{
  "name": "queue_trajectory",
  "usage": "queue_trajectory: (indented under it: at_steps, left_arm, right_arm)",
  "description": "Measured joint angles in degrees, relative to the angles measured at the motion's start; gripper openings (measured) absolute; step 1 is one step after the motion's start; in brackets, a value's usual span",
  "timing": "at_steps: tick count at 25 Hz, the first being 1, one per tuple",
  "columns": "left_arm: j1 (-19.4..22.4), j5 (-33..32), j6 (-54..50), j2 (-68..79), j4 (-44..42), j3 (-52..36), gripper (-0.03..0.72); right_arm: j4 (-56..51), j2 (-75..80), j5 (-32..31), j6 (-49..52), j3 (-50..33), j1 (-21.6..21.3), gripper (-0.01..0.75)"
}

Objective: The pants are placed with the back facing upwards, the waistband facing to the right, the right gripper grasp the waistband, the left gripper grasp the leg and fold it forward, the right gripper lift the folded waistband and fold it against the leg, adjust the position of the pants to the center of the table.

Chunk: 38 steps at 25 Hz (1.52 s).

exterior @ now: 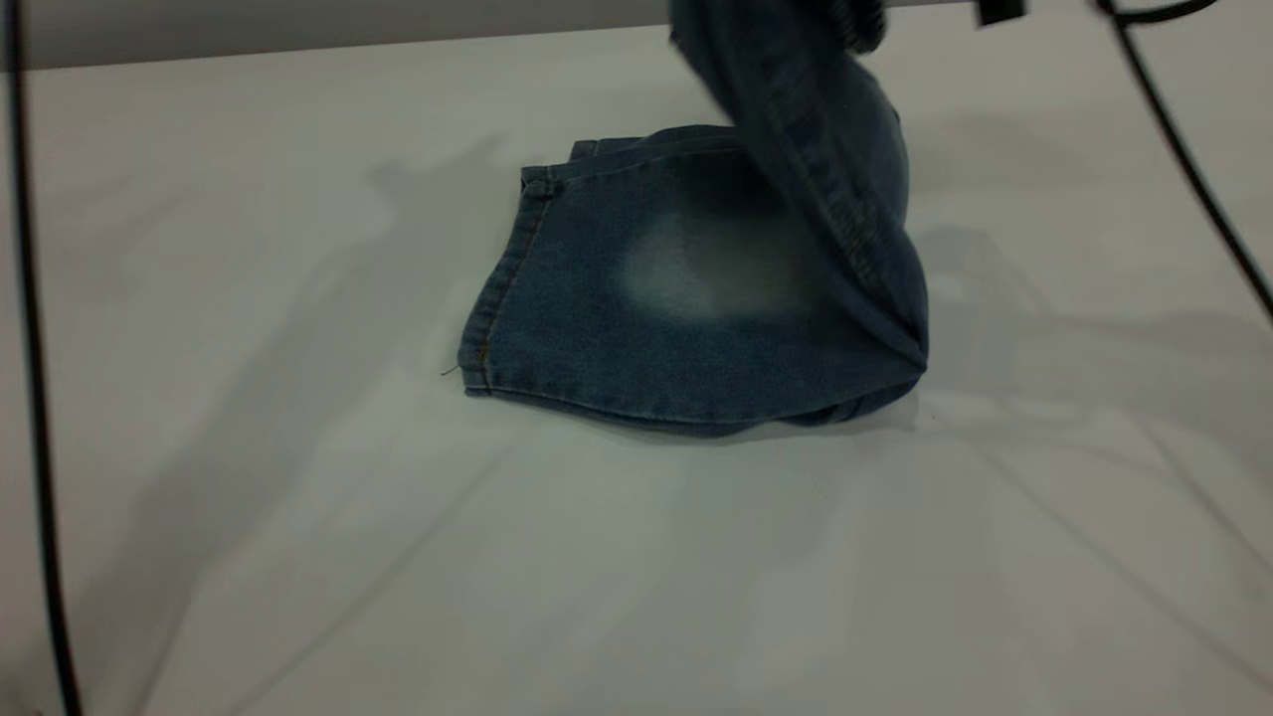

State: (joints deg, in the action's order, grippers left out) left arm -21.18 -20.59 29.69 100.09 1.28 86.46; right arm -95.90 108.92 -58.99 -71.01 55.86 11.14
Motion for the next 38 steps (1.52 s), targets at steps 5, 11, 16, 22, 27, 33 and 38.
queue_trajectory:
  at_steps: [5,11,16,22,27,33,38]
  left_arm:
    - [-0.05,-1.34,0.00,-8.61,-1.72,0.00,0.335]
    - [-0.05,-4.15,0.05,-15.61,-1.72,0.00,0.335]
    - [-0.10,-4.91,0.05,-17.40,-1.28,0.03,0.335]
    - [-0.10,-5.20,-0.18,-17.75,-0.96,0.03,0.335]
    - [-0.10,-5.27,-0.18,-18.91,0.41,0.03,0.335]
    - [-0.10,-5.27,-0.18,-18.98,0.41,-0.02,0.335]
    - [-0.10,-5.27,-0.18,-19.22,0.41,-0.02,0.335]
  right_arm:
    - [-3.04,2.61,8.07,-2.04,0.00,6.74,0.081]
    - [-4.32,7.98,16.36,-7.73,0.64,13.41,0.081]
    - [-4.19,10.99,16.78,-7.58,2.48,14.05,0.085]
    - [-4.18,11.06,14.93,-7.48,5.92,14.05,0.177]
    - [-4.13,11.06,13.92,-7.68,5.92,14.05,0.351]
    - [-3.92,11.06,5.17,-7.60,8.68,14.05,0.494]
    - [-3.86,11.06,-1.57,-4.92,11.34,14.05,0.497]
